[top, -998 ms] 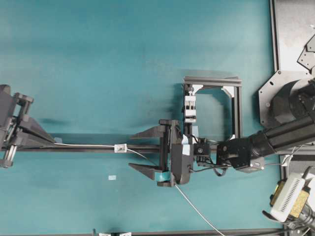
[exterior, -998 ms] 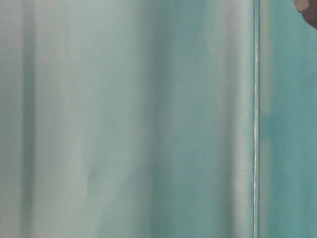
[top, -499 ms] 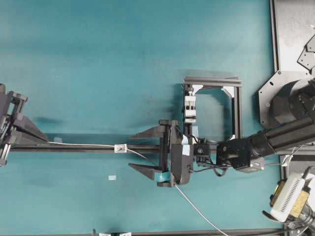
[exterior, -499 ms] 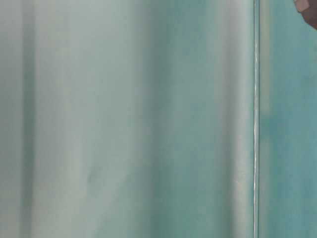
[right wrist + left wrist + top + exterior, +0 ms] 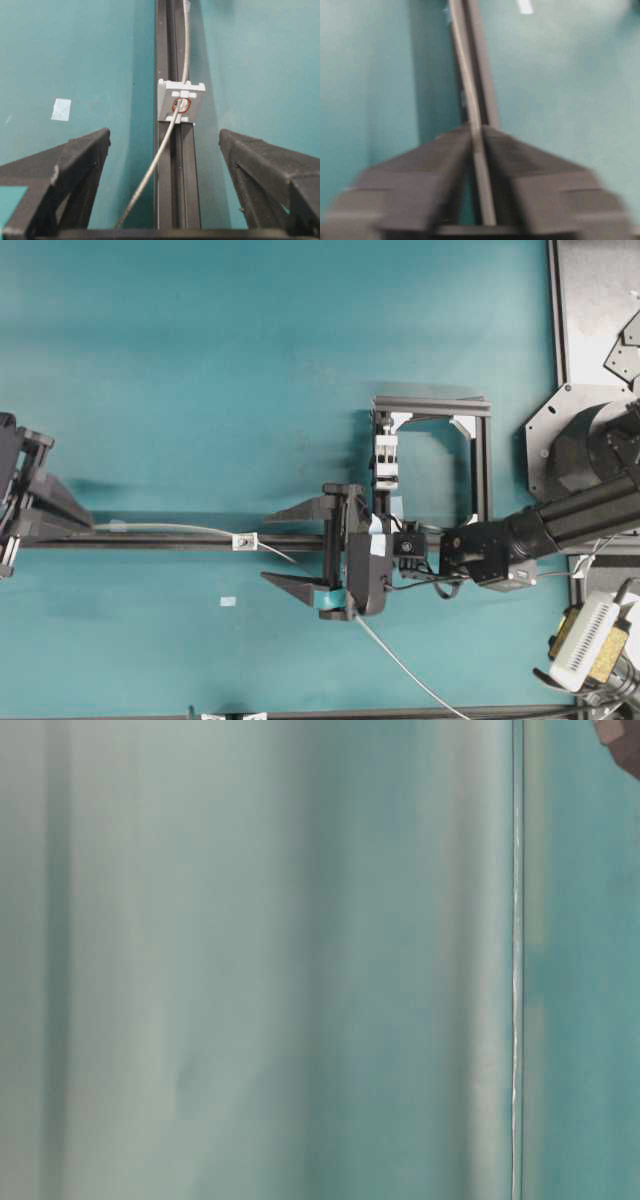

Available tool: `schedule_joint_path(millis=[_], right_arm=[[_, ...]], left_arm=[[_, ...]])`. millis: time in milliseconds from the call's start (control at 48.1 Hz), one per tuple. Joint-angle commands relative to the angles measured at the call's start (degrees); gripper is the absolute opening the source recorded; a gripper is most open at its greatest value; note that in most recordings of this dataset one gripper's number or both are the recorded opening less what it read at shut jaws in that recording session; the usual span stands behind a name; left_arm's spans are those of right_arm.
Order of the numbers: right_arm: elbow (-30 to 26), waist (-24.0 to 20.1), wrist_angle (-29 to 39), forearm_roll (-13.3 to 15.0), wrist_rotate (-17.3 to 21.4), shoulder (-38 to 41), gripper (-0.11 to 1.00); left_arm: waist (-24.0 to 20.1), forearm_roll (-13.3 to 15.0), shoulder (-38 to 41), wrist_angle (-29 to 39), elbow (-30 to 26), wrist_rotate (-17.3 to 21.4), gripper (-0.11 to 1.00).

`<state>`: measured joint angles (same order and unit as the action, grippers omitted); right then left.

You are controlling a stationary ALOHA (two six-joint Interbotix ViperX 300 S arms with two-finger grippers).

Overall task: Insert the wire into the hole on the right side and pull it with the left arm.
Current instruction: 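Pull the wire leftward through the bracket with the left gripper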

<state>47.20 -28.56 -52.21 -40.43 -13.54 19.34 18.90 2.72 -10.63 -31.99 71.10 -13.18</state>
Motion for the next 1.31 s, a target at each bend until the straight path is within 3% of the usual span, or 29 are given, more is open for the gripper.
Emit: schedule_joint_path(millis=[0, 125, 374, 727, 1122, 1289], right_arm=[[-0.7, -0.1, -0.3, 0.0, -0.2, -2.4, 0.95], [-0.7, -0.1, -0.3, 0.2, -0.2, -2.4, 0.95], [-0.7, -0.1, -0.3, 0.0, -0.1, -2.4, 0.95], [-0.4, -0.1, -0.3, 0.0, -0.1, -2.8, 0.95], [2.5, 0.3, -0.4, 0.2, -0.4, -7.2, 0.95], [3.4, 0.9, -0.4, 0.0, -0.4, -8.0, 0.95]], left_arm=[[0.1, -0.2, -0.9, -0.2, -1.0, -0.1, 0.0], [0.1, -0.2, -0.9, 0.1, -1.0, 0.0, 0.23], [-0.4, -0.2, -0.9, 0.1, -0.5, 0.0, 0.91], [-6.4, -0.4, -1.1, 0.1, -0.5, 1.2, 0.93], [-9.1, -0.4, -4.7, 0.1, 0.6, 1.5, 0.93], [-9.7, -0.5, -6.8, 0.1, 0.9, 4.0, 0.93]])
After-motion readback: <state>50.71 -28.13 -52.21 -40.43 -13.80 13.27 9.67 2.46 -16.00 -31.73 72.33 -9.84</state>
